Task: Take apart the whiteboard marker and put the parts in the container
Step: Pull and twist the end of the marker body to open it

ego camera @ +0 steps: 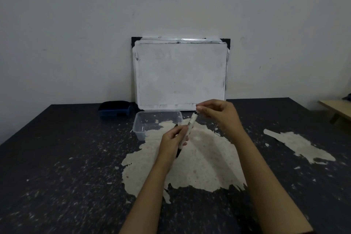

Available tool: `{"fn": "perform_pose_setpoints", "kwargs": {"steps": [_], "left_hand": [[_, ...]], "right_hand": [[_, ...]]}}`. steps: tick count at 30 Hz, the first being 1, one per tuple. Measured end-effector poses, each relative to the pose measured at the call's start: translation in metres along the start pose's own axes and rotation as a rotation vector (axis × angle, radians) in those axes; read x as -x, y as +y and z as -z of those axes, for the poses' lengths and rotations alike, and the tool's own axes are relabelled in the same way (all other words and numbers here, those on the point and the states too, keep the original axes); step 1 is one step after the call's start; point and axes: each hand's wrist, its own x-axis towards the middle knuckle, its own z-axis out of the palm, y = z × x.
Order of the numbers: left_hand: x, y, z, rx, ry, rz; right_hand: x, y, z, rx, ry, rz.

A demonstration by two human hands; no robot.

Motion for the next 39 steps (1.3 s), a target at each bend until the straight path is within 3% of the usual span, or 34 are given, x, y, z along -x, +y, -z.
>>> {"fn": "perform_pose_setpoints", "kwargs": {"steps": [6, 15, 21, 26, 29, 34, 39], "left_hand": [[0.001, 0.002, 0.0, 0.033, -0.015, -0.002], [0.006, 0.005, 0.0, 0.014, -0.061, -0.016], [0.007, 0.008, -0.003, 0.091, -0.105, 0.124], [0.005, 0.012, -0.007, 0.249, -0.188, 0.163], [0.005, 0.01, -0.008, 0.265, -0.237, 0.158], [0.005, 0.008, -0.007, 0.182, -0.247, 0.146], [0.006, 0.009, 0.001, 0.015, -0.194, 0.087]], "right_hand": [[0.002, 0.001, -0.003, 0.006, -0.056, -0.03], [0.002, -0.002, -0.003, 0.059, -0.01, -0.132], [0.005, -0.001, 0.002, 0.109, -0.054, -0.13], [0.006, 0.007, 0.012, -0.166, -0.193, -0.164], [0.006, 0.013, 0.015, -0.189, -0.245, -0.158], [0.005, 0.01, 0.015, -0.17, -0.263, -0.158], [0.0, 0.007, 0.024, 0.063, -0.276, -0.13]]}}
